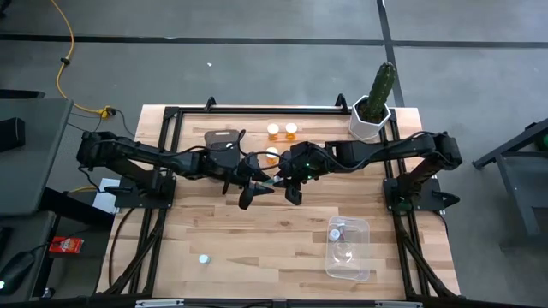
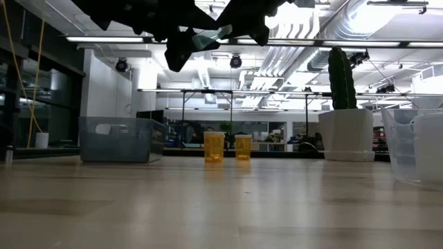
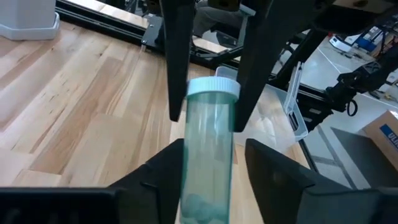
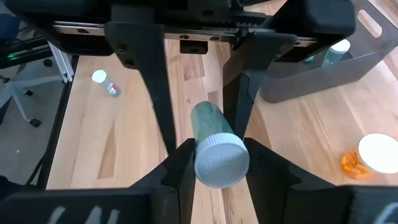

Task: Pick and place medicine bottles into bin by pill shape (circle, oval)
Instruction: Remove the small blue medicine bottle into the black bin and place it into the transparent bin

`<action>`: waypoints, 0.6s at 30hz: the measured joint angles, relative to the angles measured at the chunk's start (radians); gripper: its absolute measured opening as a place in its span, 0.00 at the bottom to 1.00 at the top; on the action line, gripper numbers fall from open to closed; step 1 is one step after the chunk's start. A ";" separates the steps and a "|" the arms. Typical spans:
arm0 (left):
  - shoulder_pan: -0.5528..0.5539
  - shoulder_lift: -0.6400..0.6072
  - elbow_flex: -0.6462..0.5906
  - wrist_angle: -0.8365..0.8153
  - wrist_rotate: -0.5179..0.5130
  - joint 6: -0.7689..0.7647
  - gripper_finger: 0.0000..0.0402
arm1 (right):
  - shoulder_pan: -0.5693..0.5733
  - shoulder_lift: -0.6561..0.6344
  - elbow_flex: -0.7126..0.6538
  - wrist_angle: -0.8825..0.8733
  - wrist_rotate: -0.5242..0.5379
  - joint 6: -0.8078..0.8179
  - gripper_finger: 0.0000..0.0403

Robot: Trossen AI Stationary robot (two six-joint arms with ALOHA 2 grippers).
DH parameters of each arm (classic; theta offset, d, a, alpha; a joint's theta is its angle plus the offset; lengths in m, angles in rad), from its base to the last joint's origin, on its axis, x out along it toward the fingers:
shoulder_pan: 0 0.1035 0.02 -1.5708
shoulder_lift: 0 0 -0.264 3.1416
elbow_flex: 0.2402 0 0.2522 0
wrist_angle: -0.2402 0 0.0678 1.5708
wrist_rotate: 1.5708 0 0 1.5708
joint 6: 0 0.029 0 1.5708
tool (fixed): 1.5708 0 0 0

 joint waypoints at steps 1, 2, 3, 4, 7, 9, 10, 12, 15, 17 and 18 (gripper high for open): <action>0.000 0.000 0.000 0.000 0.000 0.005 0.37 | 0.000 0.000 0.000 0.000 0.000 -0.004 0.26; 0.000 0.000 0.000 0.000 -0.001 0.007 0.35 | 0.000 0.000 0.000 0.000 0.000 -0.007 0.26; 0.000 0.000 0.000 0.000 -0.001 0.007 0.34 | 0.000 0.000 0.000 0.000 0.000 -0.007 0.26; 0.000 0.000 0.000 0.000 -0.001 0.007 0.33 | 0.000 0.000 0.000 0.000 0.000 -0.007 0.26; 0.000 0.000 0.000 0.000 -0.001 0.007 0.30 | 0.000 0.000 0.000 0.000 -0.001 -0.007 0.26; 0.000 0.000 0.000 0.000 -0.001 0.008 0.29 | 0.000 0.000 0.000 0.000 -0.001 -0.007 0.26; 0.000 0.000 -0.001 0.000 -0.001 0.007 0.28 | 0.000 0.000 0.000 0.000 -0.001 -0.007 0.26; 0.000 0.000 -0.001 0.000 -0.001 0.008 0.27 | 0.000 0.000 0.000 0.000 -0.001 -0.008 0.26; 0.000 0.000 -0.001 0.000 -0.001 0.008 0.25 | 0.000 0.000 0.000 0.000 -0.001 -0.008 0.26; 0.000 0.000 -0.001 0.000 -0.001 0.009 0.24 | 0.000 0.000 0.000 0.000 -0.001 -0.010 0.26; 0.000 0.000 -0.001 0.000 -0.001 0.009 0.24 | 0.000 0.000 0.000 0.000 -0.001 -0.011 0.26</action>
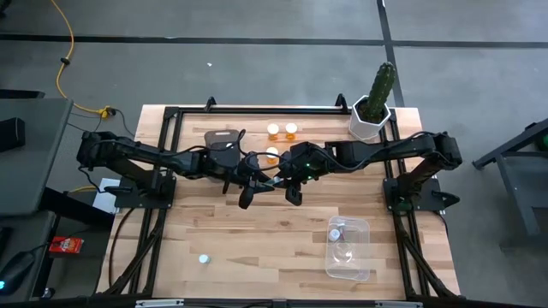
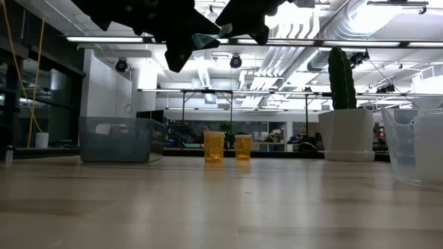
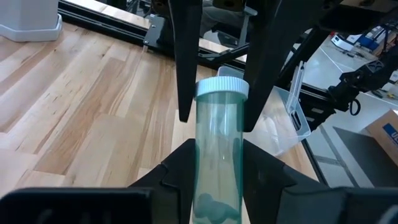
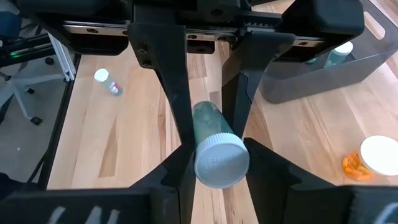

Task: Pick and place medicine bottles into bin by pill shape (circle, oval)
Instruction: Remove the small blue medicine bottle into the black bin and place it into the transparent bin

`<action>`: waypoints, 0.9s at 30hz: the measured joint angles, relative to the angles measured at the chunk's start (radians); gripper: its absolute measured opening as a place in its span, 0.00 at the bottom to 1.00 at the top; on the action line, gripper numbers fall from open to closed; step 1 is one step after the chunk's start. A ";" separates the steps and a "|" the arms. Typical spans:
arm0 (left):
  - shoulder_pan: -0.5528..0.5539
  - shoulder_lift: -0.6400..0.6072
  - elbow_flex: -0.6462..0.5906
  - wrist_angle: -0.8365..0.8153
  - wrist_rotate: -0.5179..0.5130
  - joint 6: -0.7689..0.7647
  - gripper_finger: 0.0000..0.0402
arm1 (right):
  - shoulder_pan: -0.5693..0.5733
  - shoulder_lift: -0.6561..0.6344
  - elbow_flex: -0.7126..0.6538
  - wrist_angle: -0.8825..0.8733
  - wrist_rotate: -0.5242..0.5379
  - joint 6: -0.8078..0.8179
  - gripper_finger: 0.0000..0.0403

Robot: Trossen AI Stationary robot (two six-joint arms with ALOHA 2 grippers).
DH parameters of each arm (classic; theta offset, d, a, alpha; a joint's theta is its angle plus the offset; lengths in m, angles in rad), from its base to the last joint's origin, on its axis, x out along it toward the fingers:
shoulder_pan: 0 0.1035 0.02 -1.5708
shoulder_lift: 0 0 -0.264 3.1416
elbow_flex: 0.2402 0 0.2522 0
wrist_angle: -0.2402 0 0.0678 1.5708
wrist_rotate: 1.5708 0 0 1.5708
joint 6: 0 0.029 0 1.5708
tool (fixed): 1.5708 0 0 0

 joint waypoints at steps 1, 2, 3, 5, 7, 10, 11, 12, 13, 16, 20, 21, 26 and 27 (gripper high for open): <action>0.000 0.000 0.000 0.000 0.000 0.000 0.23 | 0.000 0.000 0.000 0.000 0.000 0.000 0.26; 0.000 0.000 0.000 0.000 0.000 0.000 0.23 | 0.000 0.000 0.000 0.000 0.000 0.001 0.26; 0.000 0.000 0.000 0.000 0.000 0.000 0.23 | 0.000 0.000 0.000 0.000 0.000 0.000 0.26; 0.000 0.000 0.000 0.000 0.000 0.000 0.23 | 0.000 0.000 0.000 0.000 0.001 -0.001 0.26; 0.000 0.000 0.000 0.000 0.000 0.000 0.23 | 0.000 0.000 0.000 0.000 0.001 -0.004 0.26; 0.000 0.000 0.000 0.000 0.000 0.000 0.23 | 0.000 0.000 0.000 0.000 0.002 -0.003 0.26; 0.000 0.000 0.000 0.000 0.000 0.000 0.22 | 0.000 0.000 0.000 0.000 0.002 -0.004 0.26; 0.000 0.000 0.000 0.000 0.000 0.000 0.22 | 0.000 0.000 0.000 0.000 0.002 -0.004 0.26; 0.000 0.000 0.000 0.000 0.000 0.000 0.22 | 0.000 0.000 0.000 0.001 0.002 -0.003 0.26; 0.000 0.000 0.000 0.001 -0.001 0.000 0.22 | 0.000 0.000 0.000 0.003 0.004 0.008 0.30; 0.002 0.000 0.000 0.003 -0.001 0.000 0.22 | -0.001 -0.001 0.000 0.003 0.024 0.009 0.43; 0.002 0.000 0.000 0.004 -0.001 0.000 0.22 | -0.001 -0.003 0.000 0.003 0.039 0.008 0.47; 0.015 -0.009 0.000 -0.006 0.003 0.000 0.22 | -0.010 -0.030 -0.001 0.008 0.079 -0.027 0.65; 0.019 -0.016 0.000 -0.017 0.006 0.004 0.22 | -0.015 -0.041 -0.001 0.008 0.081 -0.040 0.68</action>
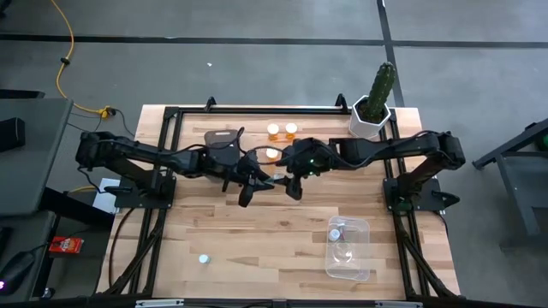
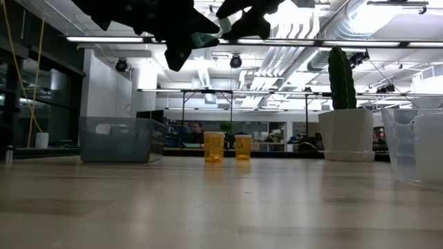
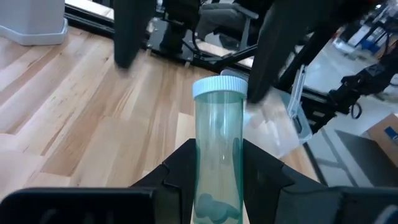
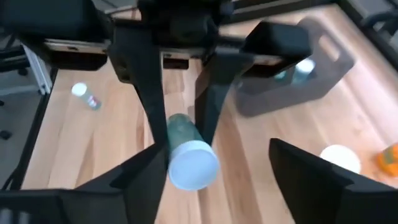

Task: Pick and place medicine bottles into bin by pill shape (circle, oval)
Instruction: Remove the small blue medicine bottle into the black bin and place it into the transparent bin

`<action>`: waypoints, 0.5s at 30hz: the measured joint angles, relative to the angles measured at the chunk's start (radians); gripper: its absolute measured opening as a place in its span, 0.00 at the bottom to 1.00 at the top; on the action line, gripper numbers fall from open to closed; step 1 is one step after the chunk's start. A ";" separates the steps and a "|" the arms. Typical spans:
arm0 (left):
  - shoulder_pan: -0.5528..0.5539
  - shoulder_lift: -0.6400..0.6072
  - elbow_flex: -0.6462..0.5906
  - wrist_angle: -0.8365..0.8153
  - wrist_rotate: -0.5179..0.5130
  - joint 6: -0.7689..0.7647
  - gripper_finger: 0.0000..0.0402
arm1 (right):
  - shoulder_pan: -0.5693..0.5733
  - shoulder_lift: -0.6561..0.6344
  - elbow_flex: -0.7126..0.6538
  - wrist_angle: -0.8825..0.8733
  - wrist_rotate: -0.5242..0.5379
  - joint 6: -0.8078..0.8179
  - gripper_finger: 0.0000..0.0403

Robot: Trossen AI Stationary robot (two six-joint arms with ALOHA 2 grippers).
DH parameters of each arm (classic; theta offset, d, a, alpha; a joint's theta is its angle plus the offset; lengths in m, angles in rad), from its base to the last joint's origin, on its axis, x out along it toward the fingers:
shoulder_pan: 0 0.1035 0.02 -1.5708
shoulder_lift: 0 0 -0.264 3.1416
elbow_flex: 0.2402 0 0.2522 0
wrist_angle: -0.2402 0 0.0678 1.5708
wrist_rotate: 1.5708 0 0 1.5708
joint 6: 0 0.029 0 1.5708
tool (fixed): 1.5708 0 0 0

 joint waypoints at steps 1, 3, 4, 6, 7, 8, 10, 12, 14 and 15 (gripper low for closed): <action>0.008 -0.011 0.000 -0.022 0.004 0.007 0.22 | -0.004 -0.010 0.000 0.000 0.005 -0.008 0.70; 0.027 -0.047 -0.001 -0.076 0.006 0.036 0.22 | -0.015 -0.036 0.000 0.000 0.016 -0.026 0.72; 0.039 -0.077 -0.001 -0.103 0.006 0.053 0.22 | -0.021 -0.048 0.000 0.002 0.032 -0.031 0.72; 0.066 -0.147 0.000 -0.164 -0.012 0.083 0.22 | -0.034 -0.075 0.000 -0.001 0.070 -0.035 0.73; 0.081 -0.187 0.000 -0.201 -0.033 0.094 0.22 | -0.042 -0.089 0.000 0.001 0.089 -0.035 0.73; 0.092 -0.229 0.000 -0.235 -0.068 0.105 0.22 | -0.051 -0.101 0.000 0.001 0.107 -0.035 0.73; 0.108 -0.321 0.000 -0.305 -0.155 0.122 0.22 | -0.068 -0.119 0.000 0.002 0.135 -0.035 0.73; 0.114 -0.415 0.000 -0.372 -0.248 0.133 0.22 | -0.083 -0.130 0.000 0.000 0.152 -0.035 0.73; 0.111 -0.496 0.000 -0.426 -0.333 0.143 0.22 | -0.097 -0.133 0.000 0.006 0.159 -0.035 0.73; 0.109 -0.529 0.000 -0.456 -0.367 0.145 0.22 | -0.102 -0.133 0.000 0.005 0.159 -0.035 0.73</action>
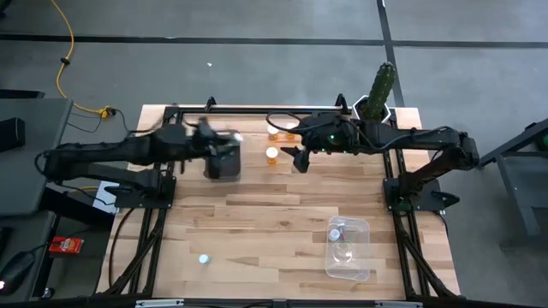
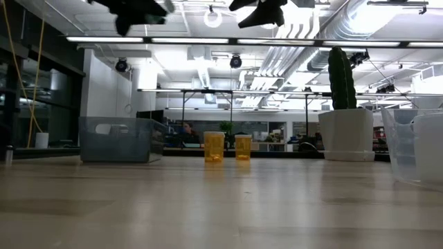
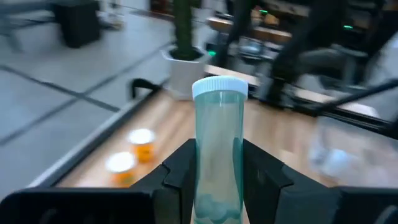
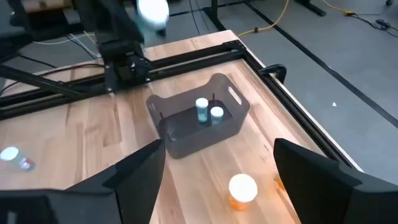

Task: Pick and place medicine bottles into bin by pill shape (circle, oval)
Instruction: Remove the small blue medicine bottle into the black bin and place it into the transparent bin

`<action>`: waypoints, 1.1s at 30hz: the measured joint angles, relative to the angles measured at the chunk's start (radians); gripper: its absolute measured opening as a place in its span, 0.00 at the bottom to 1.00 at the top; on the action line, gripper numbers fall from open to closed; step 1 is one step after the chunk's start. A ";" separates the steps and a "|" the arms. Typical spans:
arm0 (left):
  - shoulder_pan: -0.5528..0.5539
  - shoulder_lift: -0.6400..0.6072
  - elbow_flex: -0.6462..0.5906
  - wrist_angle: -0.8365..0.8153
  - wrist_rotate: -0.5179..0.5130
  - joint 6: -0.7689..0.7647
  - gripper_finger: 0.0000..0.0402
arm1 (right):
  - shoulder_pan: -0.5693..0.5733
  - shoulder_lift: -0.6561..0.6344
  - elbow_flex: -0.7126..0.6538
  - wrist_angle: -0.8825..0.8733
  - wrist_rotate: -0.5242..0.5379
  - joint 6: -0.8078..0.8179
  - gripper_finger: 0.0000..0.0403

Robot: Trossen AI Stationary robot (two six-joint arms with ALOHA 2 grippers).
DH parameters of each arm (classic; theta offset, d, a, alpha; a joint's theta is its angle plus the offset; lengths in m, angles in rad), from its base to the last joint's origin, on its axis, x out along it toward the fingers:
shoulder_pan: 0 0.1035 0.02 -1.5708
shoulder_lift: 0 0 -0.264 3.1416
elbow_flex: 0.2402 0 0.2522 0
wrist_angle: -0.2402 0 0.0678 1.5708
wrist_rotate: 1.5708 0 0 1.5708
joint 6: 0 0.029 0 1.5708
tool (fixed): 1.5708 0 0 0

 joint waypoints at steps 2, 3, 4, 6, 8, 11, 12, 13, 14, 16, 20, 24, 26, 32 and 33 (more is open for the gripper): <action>-0.007 -0.060 -0.006 -0.049 -0.054 -0.005 0.22 | -0.008 0.003 0.000 -0.003 -0.001 0.000 0.73; -0.011 -0.084 -0.014 -0.069 -0.073 -0.018 0.22 | -0.011 0.007 0.000 0.001 -0.001 0.000 0.73; -0.013 -0.105 -0.026 -0.096 -0.089 -0.039 0.22 | -0.013 0.009 0.000 0.000 -0.002 0.001 0.73; -0.016 -0.132 -0.064 -0.141 -0.114 -0.102 0.22 | -0.016 0.012 0.000 -0.006 -0.002 0.002 0.73; -0.017 -0.142 -0.120 -0.174 -0.120 -0.180 0.22 | -0.016 0.012 0.000 0.001 0.001 0.000 0.73; -0.017 -0.128 -0.213 -0.189 -0.086 -0.279 0.22 | -0.016 0.012 0.000 -0.004 0.012 0.008 0.73; -0.017 -0.114 -0.236 -0.186 -0.066 -0.295 0.22 | -0.016 0.012 0.000 -0.002 0.012 0.009 0.73; -0.017 -0.095 -0.251 -0.181 -0.043 -0.306 0.22 | -0.016 0.012 0.000 -0.002 0.012 0.009 0.73; -0.016 -0.071 -0.264 -0.182 -0.031 -0.314 0.22 | -0.016 0.012 0.000 -0.003 0.012 0.009 0.73; -0.009 -0.024 -0.272 -0.192 -0.026 -0.314 0.22 | -0.016 0.012 0.000 -0.002 0.012 0.013 0.73; 0.036 0.073 -0.255 -0.205 -0.013 -0.279 0.22 | -0.015 0.012 0.000 -0.006 0.012 0.036 0.73; 0.091 0.169 -0.226 -0.255 0.083 -0.204 0.22 | -0.015 0.012 0.000 -0.007 0.012 0.037 0.73; 0.115 0.215 -0.214 -0.261 0.100 -0.176 0.22 | -0.015 0.012 0.000 -0.007 0.012 0.038 0.73; 0.166 0.318 -0.187 -0.250 0.130 -0.160 0.22 | -0.014 0.012 0.000 -0.007 0.012 0.048 0.73; 0.171 0.331 -0.186 -0.250 0.130 -0.157 0.22 | -0.014 0.012 0.000 -0.007 0.012 0.057 0.73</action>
